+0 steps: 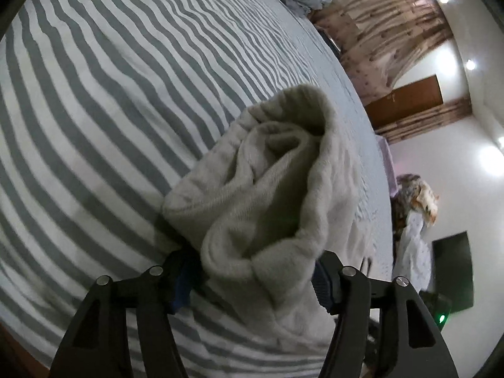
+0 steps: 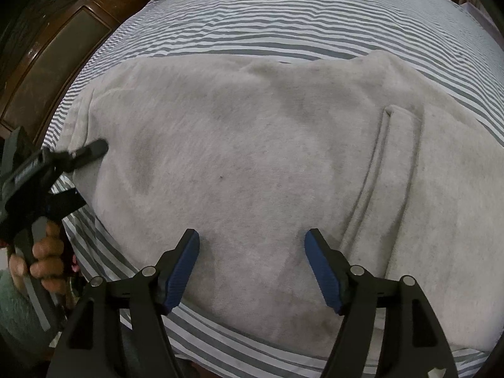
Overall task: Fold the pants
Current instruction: 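Grasp the leg cuff with the left gripper and lift it, then fold the cuff over the pants with the left gripper and release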
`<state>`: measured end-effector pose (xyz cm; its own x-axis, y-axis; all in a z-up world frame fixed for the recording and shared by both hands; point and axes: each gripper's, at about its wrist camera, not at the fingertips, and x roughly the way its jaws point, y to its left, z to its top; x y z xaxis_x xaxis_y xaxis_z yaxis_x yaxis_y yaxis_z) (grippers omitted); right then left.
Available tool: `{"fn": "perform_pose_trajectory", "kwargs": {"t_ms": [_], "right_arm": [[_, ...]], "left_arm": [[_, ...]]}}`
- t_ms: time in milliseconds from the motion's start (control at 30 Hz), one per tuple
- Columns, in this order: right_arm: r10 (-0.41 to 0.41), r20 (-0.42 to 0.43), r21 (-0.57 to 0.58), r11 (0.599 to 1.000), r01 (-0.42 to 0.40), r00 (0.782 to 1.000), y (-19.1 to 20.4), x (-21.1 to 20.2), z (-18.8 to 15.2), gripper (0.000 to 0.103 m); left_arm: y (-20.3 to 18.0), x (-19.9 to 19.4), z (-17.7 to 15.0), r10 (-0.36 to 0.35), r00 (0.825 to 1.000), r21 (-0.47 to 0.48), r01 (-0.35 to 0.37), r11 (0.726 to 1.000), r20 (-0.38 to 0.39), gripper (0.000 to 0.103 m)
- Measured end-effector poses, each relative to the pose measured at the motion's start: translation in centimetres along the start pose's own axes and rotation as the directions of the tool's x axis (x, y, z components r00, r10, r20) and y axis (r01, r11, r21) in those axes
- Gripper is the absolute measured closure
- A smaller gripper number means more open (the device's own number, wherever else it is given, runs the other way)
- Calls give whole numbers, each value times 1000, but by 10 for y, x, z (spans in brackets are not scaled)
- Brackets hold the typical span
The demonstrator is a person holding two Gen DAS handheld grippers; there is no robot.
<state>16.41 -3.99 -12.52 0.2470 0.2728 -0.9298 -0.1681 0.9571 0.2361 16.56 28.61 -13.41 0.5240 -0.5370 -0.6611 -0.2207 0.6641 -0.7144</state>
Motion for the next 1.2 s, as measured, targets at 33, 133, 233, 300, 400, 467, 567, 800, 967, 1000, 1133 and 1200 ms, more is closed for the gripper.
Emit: {"fn": "perform_pose_trajectory", "kwargs": {"t_ms": [33,133,233,300,400,467,567,800,967,1000,1133,1200], "right_arm": [[-1,2,0,1000,1,1000,0,0,0,34],[-1,8,-3,1000,1,1000,0,0,-1,34],[-2,8,-9,1000,2,1000,1,0,-2,34],[5,0,-24,1000,-5,1000,2,1,-2,33],[47,6,12,999,-47,999,-4,-3,-1,31],[101,30,56,993,-103,994,-13,-14,-2,35],[115,82,96,988,-122,990,-31,-39,-8,36],[9,162,205,978,-42,987,-103,-87,-29,36],[-138,82,243,963,115,987,-147,-83,-54,39],[-107,90,264,961,80,990,-156,-88,-62,41],[-71,176,336,942,8,982,-187,-121,-90,42],[-39,235,394,917,-59,971,-215,-144,-108,42]], "left_arm": [[0,1,1,2,1000,4,-2,1000,1,40],[-10,-2,-3,41,998,84,-44,995,38,58],[-23,-10,-12,74,995,165,-85,983,74,66],[-35,-17,-11,60,995,183,-73,980,78,69],[-55,-27,-12,49,994,212,-68,975,93,69],[-72,-33,-16,55,992,262,-84,961,117,69],[-100,-41,-22,51,989,321,-94,942,138,69],[-200,-55,-48,-27,984,470,-60,881,175,69],[-288,-44,-96,-79,985,652,-40,757,151,69],[-303,-38,-108,-85,987,685,-33,728,138,69],[-358,4,-152,-83,995,754,13,657,55,69],[-379,34,-179,-67,998,783,36,621,7,69]]}}
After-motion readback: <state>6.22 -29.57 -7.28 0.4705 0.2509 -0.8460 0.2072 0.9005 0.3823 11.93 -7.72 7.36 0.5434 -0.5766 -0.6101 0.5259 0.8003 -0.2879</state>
